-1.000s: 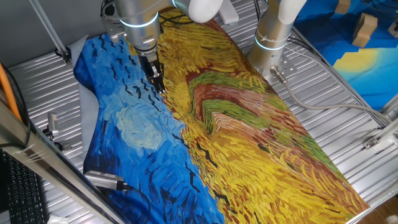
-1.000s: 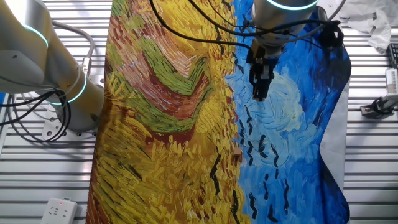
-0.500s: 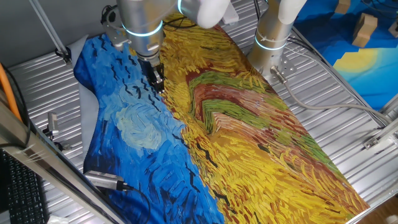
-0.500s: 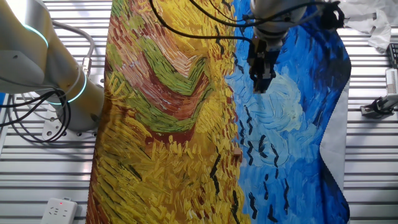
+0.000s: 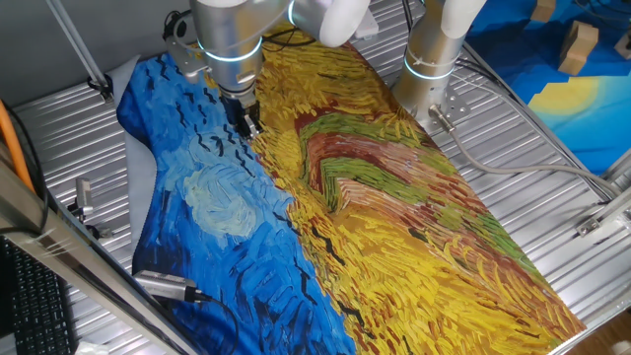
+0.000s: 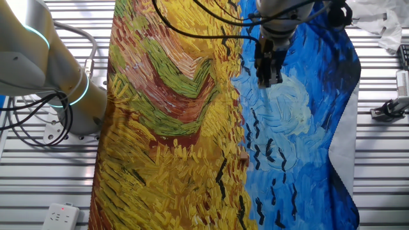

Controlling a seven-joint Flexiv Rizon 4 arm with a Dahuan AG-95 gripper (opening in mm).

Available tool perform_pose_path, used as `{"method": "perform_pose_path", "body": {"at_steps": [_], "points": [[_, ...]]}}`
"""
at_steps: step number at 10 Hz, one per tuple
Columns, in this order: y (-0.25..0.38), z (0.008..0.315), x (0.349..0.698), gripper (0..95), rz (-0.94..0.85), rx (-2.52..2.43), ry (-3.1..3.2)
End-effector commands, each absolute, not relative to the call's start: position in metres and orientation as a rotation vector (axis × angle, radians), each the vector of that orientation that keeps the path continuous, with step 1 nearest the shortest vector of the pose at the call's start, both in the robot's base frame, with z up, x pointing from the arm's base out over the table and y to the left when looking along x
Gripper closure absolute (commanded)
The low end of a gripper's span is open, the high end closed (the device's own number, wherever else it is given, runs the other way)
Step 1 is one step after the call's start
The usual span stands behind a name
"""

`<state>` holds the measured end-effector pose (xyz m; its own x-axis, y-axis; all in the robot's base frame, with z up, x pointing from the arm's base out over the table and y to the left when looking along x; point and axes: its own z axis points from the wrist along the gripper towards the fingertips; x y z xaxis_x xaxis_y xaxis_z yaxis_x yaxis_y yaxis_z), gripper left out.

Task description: Pick up the small block on the left and move it to the right

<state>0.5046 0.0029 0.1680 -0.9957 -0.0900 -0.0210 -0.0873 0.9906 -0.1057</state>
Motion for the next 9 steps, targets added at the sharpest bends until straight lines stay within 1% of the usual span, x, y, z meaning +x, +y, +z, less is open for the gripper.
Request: {"method": "perform_pose_path", "body": {"at_steps": [1, 9], "points": [[0.0022, 0.1679, 0.5033, 95.0, -0.167, -0.135, 3.107], [0.0026, 0.1675, 0.5047, 95.0, -0.169, -0.125, 3.108]]}}
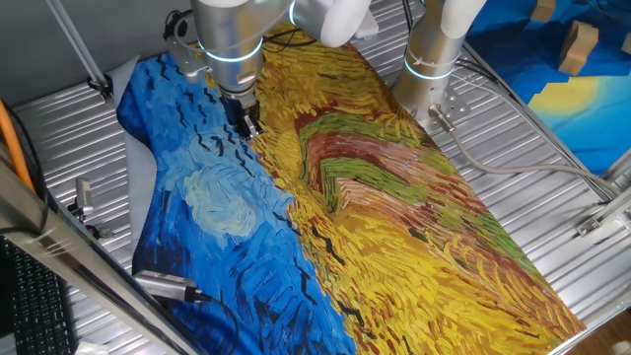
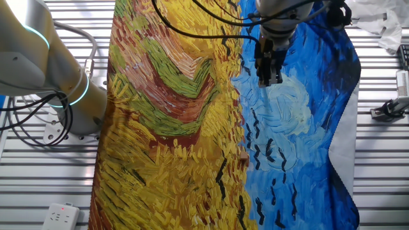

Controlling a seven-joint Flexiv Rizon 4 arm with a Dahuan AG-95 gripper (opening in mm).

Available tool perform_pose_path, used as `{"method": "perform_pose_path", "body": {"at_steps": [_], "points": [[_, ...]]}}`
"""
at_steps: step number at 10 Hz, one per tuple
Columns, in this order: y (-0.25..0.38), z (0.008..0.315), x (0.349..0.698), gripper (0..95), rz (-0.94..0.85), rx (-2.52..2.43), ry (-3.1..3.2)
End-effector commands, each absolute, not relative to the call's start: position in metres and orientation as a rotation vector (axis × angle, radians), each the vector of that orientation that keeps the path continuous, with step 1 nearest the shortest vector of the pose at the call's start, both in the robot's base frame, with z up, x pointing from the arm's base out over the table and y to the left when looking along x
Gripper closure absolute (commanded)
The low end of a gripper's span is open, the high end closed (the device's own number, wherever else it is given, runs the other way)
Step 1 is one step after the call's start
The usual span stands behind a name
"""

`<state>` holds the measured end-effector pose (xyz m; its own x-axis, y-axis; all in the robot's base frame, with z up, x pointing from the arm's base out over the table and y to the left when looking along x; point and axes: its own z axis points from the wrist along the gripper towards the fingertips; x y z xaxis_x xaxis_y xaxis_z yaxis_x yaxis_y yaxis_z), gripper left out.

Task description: Pick up the small block on the left and move it to the right

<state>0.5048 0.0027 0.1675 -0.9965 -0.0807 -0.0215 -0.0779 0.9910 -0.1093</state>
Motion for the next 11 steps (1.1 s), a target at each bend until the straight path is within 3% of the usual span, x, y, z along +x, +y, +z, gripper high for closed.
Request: {"method": "perform_pose_path", "body": {"at_steps": [1, 11], "points": [[0.0026, 0.1675, 0.5047, 95.0, -0.169, -0.125, 3.109], [0.0026, 0.1675, 0.5048, 95.0, -0.168, -0.097, 3.107]]}}
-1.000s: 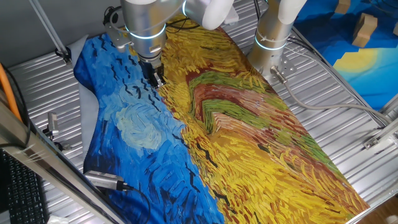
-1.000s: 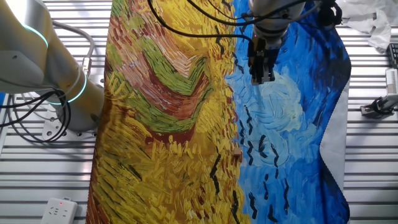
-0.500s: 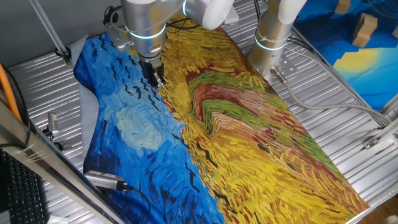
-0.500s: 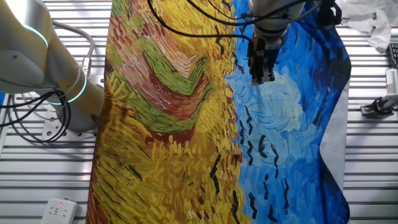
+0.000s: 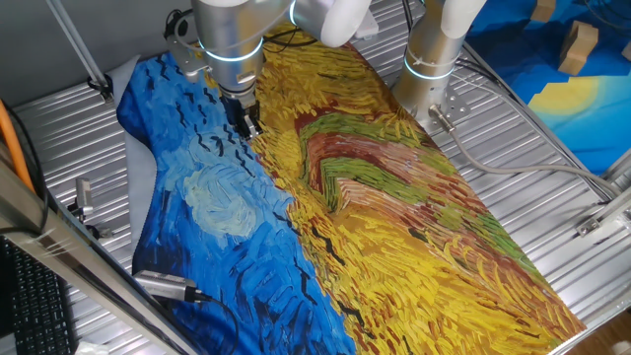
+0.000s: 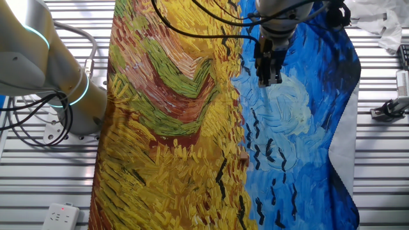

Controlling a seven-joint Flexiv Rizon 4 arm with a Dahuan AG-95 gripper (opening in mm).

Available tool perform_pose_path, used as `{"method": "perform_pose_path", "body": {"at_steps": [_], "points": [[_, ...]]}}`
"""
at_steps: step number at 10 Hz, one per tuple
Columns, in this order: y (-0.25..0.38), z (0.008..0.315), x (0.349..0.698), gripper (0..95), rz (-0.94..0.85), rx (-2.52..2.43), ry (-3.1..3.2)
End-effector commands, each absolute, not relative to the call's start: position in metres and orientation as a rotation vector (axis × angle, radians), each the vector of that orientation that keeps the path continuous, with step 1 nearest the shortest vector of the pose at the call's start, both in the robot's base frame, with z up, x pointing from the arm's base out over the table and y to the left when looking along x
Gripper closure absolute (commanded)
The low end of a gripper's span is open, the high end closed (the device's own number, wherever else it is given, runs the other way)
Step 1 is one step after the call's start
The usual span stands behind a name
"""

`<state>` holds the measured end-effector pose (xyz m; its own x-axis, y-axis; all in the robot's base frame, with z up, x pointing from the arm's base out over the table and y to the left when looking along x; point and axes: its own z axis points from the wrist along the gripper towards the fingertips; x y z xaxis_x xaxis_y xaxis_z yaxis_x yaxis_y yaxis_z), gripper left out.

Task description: Pick up the small block on the left and move it to the right

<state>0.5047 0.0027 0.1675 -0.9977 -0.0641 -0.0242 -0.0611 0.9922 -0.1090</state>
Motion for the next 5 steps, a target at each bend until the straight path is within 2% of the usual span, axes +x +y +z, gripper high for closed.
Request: {"method": "perform_pose_path", "body": {"at_steps": [1, 5], "points": [[0.0026, 0.1675, 0.5048, 95.0, -0.168, -0.096, 3.107], [0.0026, 0.1674, 0.5048, 95.0, -0.168, -0.087, 3.107]]}}
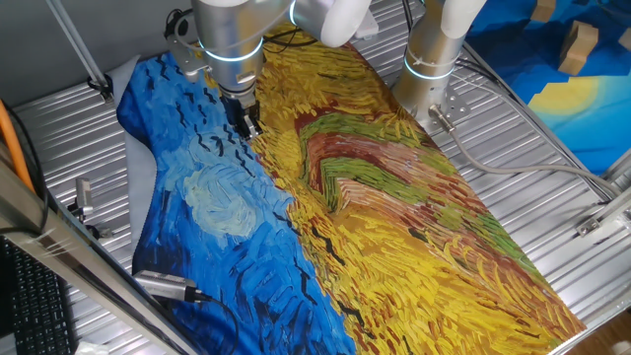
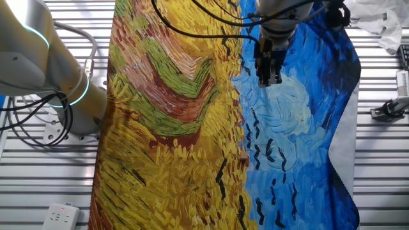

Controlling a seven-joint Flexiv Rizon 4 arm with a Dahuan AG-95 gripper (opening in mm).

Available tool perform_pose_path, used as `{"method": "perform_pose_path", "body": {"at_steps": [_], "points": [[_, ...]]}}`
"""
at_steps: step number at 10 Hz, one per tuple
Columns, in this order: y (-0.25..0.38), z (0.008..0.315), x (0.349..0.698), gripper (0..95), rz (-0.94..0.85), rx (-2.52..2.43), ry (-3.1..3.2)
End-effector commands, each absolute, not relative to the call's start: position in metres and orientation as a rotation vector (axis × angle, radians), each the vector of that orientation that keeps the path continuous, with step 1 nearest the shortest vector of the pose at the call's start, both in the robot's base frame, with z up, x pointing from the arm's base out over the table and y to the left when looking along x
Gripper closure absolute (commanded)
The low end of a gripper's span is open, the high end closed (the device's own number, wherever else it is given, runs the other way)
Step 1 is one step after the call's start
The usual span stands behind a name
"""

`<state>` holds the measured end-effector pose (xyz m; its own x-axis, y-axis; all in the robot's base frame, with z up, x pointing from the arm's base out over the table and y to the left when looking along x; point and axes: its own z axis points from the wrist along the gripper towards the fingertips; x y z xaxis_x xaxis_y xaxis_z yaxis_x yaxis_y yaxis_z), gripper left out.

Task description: Pick up the small block on the left and move it to the right

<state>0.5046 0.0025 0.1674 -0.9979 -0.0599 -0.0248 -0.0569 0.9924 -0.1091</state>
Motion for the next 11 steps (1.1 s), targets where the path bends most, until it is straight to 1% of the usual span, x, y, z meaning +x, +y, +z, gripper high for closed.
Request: {"method": "perform_pose_path", "body": {"at_steps": [1, 11], "points": [[0.0026, 0.1674, 0.5048, 95.0, -0.169, -0.084, 3.107], [0.0026, 0.1674, 0.5048, 95.0, -0.168, -0.070, 3.107]]}}
